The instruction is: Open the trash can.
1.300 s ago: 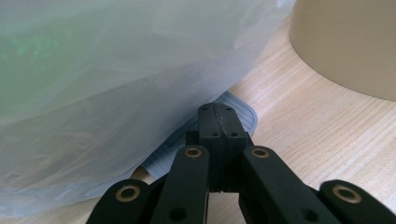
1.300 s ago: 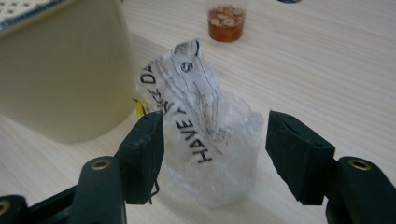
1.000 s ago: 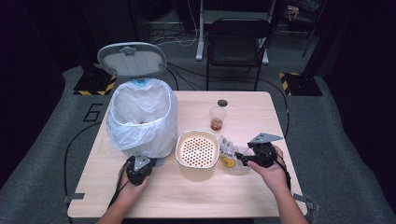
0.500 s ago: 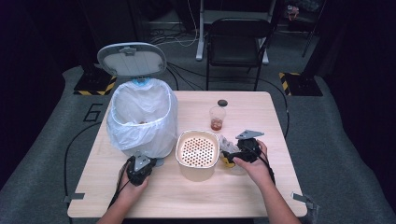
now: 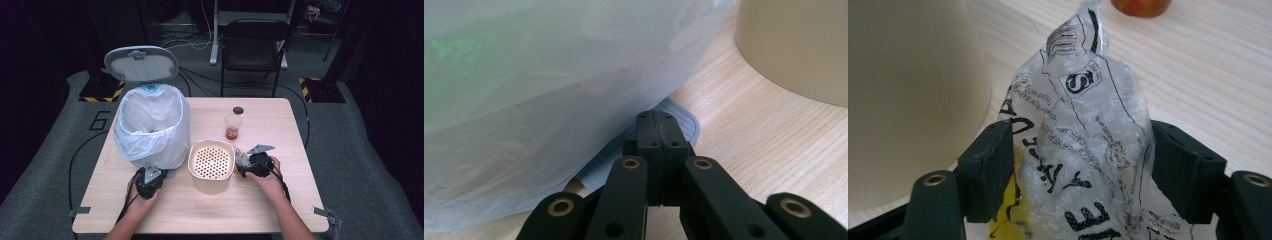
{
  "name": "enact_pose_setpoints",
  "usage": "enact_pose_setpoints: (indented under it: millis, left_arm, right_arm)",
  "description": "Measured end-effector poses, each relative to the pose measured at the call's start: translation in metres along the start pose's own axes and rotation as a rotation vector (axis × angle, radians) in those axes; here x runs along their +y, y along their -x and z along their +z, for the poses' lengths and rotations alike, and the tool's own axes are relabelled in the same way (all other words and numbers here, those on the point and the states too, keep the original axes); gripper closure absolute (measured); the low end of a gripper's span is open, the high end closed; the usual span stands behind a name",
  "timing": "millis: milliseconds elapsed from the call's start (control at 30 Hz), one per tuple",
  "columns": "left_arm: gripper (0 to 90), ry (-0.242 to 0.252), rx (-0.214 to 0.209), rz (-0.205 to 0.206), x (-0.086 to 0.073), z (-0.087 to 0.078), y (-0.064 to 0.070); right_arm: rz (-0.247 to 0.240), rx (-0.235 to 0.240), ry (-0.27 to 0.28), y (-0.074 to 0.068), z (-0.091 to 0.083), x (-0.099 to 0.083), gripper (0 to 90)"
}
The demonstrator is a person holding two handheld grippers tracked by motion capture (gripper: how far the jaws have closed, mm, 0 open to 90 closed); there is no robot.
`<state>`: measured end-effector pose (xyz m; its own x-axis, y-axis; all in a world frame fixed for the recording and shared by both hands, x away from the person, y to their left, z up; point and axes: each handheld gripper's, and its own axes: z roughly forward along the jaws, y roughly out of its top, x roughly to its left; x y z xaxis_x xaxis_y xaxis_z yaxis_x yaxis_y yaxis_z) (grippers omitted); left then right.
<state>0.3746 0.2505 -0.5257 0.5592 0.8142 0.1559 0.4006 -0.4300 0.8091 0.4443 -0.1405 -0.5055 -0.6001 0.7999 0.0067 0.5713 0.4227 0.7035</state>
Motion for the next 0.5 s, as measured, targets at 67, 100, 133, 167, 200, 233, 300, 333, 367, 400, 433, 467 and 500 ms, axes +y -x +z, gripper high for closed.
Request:
enact_pose_setpoints:
  millis: [67,100,133,167,200,233,300,333,367,400,433,467,500]
  left_arm:
    - [90.0,0.000,0.000,-0.001,0.0000,0.0000,0.0001]
    - [90.0,0.000,0.001,-0.001,0.0000,0.0000,0.0002]
    - [90.0,0.003,-0.006,-0.023,-0.0004,0.0006,0.0021]
    - [90.0,0.009,0.001,-0.023,-0.0006,0.0010,0.0028]
    - [90.0,0.009,0.001,-0.021,-0.0006,0.0010,0.0029]
    - [90.0,0.010,0.001,-0.023,-0.0006,0.0010,0.0029]
    - [90.0,0.004,-0.007,-0.025,-0.0005,0.0005,0.0020]
    - [90.0,0.003,-0.007,-0.024,-0.0005,0.0005,0.0020]
    - [90.0,0.004,-0.006,-0.024,-0.0005,0.0006,0.0022]
    - [90.0,0.005,-0.005,-0.023,-0.0005,0.0006,0.0024]
    - [90.0,0.005,-0.004,-0.022,-0.0005,0.0006,0.0024]
    - [90.0,0.005,-0.006,-0.023,-0.0005,0.0006,0.0022]
    - [90.0,0.004,-0.007,-0.023,-0.0005,0.0005,0.0019]
  right_arm:
    - [-0.004,0.001,-0.009,-0.0008,0.0013,-0.0004,29.3]
    - [-0.008,0.000,-0.005,-0.0013,0.0021,-0.0006,29.9]
    - [-0.011,-0.006,-0.011,-0.0025,0.0024,-0.0006,30.9]
    - [-0.014,-0.003,-0.013,-0.0028,0.0032,-0.0009,33.8]
    - [-0.008,0.012,-0.020,-0.0028,0.0033,-0.0008,35.5]
    - [-0.006,0.010,-0.017,-0.0028,0.0038,-0.0009,36.2]
    - [-0.005,0.007,-0.019,-0.0039,0.0053,-0.0009,37.2]
    - [-0.018,0.010,-0.021,-0.0034,0.0062,-0.0012,37.3]
    - [0.005,0.007,-0.030,-0.0056,0.0068,-0.0017,37.6]
    - [-0.016,0.009,-0.032,-0.0046,0.0079,-0.0018,37.6]
    - [-0.017,0.008,-0.034,-0.0049,0.0090,-0.0021,37.8]
    - [-0.013,0.016,-0.048,-0.0048,0.0092,-0.0022,37.9]
    - [-0.009,0.014,-0.045,-0.0047,0.0101,-0.0026,38.4]
